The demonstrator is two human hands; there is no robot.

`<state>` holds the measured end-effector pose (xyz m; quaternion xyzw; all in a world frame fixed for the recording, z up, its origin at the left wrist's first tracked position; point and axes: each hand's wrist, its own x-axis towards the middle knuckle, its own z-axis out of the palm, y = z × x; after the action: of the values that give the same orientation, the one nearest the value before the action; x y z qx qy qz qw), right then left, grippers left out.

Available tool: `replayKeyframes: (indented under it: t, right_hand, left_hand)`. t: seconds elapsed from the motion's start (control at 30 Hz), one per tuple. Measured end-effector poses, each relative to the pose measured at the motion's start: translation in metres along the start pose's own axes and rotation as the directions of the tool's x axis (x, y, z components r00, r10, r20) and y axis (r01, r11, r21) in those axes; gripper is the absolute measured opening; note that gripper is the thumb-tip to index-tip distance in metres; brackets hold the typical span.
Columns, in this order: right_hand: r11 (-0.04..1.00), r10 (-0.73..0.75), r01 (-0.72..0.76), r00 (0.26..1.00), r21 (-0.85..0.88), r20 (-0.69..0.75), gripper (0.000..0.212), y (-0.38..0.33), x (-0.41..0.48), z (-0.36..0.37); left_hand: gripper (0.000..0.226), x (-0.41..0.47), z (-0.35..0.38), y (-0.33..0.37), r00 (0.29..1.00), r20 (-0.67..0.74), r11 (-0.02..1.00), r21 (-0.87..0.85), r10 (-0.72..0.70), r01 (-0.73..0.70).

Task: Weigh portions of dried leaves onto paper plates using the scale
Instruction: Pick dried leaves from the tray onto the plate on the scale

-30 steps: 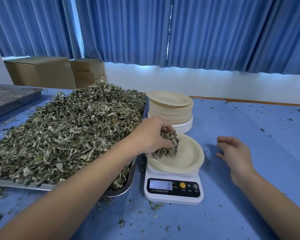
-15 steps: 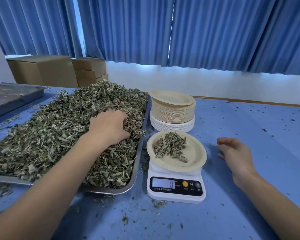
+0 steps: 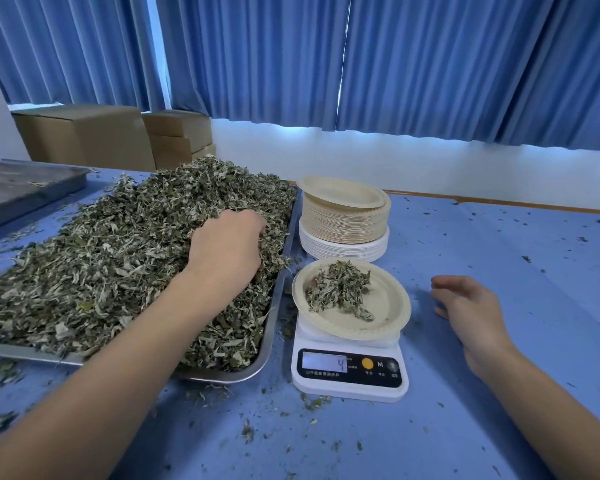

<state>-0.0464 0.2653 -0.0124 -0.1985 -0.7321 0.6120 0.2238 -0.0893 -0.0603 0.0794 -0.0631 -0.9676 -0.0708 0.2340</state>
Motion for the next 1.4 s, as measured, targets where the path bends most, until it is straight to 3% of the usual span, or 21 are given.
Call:
replayKeyframes:
  t: [0.13,0.23,0.33,0.43,0.53,0.63,0.8,0.87,1.0,1.07,1.13,1.2,1.3,1.4]
  right_hand:
    - [1.0,0.003,-0.003,1.0,-0.003,0.005,0.019,-0.001,-0.001,0.0]
    - [1.0,0.003,-0.003,1.0,-0.012,0.009,0.019,-0.001,-0.002,0.0]
    - [1.0,0.005,-0.005,1.0,-0.021,0.01,0.019,-0.002,-0.003,0.0]
    - [1.0,0.009,-0.009,1.0,-0.026,0.019,0.018,-0.003,-0.003,0.0]
    - [0.999,0.015,-0.014,1.0,-0.033,0.025,0.018,-0.003,-0.003,0.0]
    - [0.999,0.022,-0.021,0.999,-0.04,0.027,0.018,-0.004,-0.004,0.0]
    - [0.999,0.019,-0.017,0.999,-0.052,0.038,0.019,-0.005,-0.005,0.0]
    - [0.999,0.018,-0.016,0.999,-0.05,0.041,0.018,-0.005,-0.005,0.0]
    - [0.998,0.013,-0.01,0.999,-0.056,0.045,0.018,-0.006,-0.006,0.001]
    - [0.998,0.012,-0.009,0.999,-0.06,0.048,0.018,-0.005,-0.006,0.001]
    - [0.998,0.009,-0.006,0.999,-0.064,0.046,0.018,-0.004,-0.006,0.002]
    - [0.998,0.006,-0.003,0.999,-0.065,0.05,0.018,-0.004,-0.005,0.002]
    - [0.998,0.006,-0.003,0.999,-0.058,0.047,0.018,-0.003,-0.004,0.002]
    - [0.998,0.004,-0.001,0.999,-0.058,0.048,0.017,-0.003,-0.004,0.001]
  left_hand:
    - [0.019,-0.001,-0.006,0.005,0.999,-0.028,0.999,-0.036,0.018,-0.019]
    - [0.019,-0.003,-0.007,0.008,0.999,0.032,0.999,-0.045,0.024,-0.022]
    - [0.016,-0.004,-0.01,0.013,1.0,0.008,0.971,-0.238,0.013,-0.011]
    - [0.016,-0.004,-0.012,0.029,0.998,-0.037,0.869,-0.491,0.05,-0.062]
    - [0.019,-0.002,-0.012,0.055,0.986,-0.075,0.765,-0.623,0.15,-0.164]
    - [0.016,0.003,-0.002,0.078,0.942,-0.028,0.768,-0.572,0.335,-0.29]
    - [0.027,0.011,0.016,0.087,0.818,0.228,0.773,-0.527,0.528,-0.353]
    - [0.036,0.01,0.017,0.082,0.816,0.208,0.743,-0.575,0.539,-0.344]
    - [0.042,0.008,0.005,0.055,0.889,0.138,0.721,-0.645,0.436,-0.253]
    - [0.031,0.009,-0.001,0.037,0.93,0.126,0.79,-0.574,0.345,-0.215]
    - [0.023,0.011,-0.007,0.017,0.96,0.136,0.905,-0.389,0.243,-0.174]
    - [0.028,0.011,-0.01,0.001,0.959,0.248,0.978,-0.187,0.137,-0.091]
    - [0.037,0.008,-0.011,-0.006,0.921,0.387,0.999,-0.012,0.053,-0.053]
    - [0.037,0.004,-0.004,-0.002,0.902,0.429,0.998,0.019,0.04,-0.053]
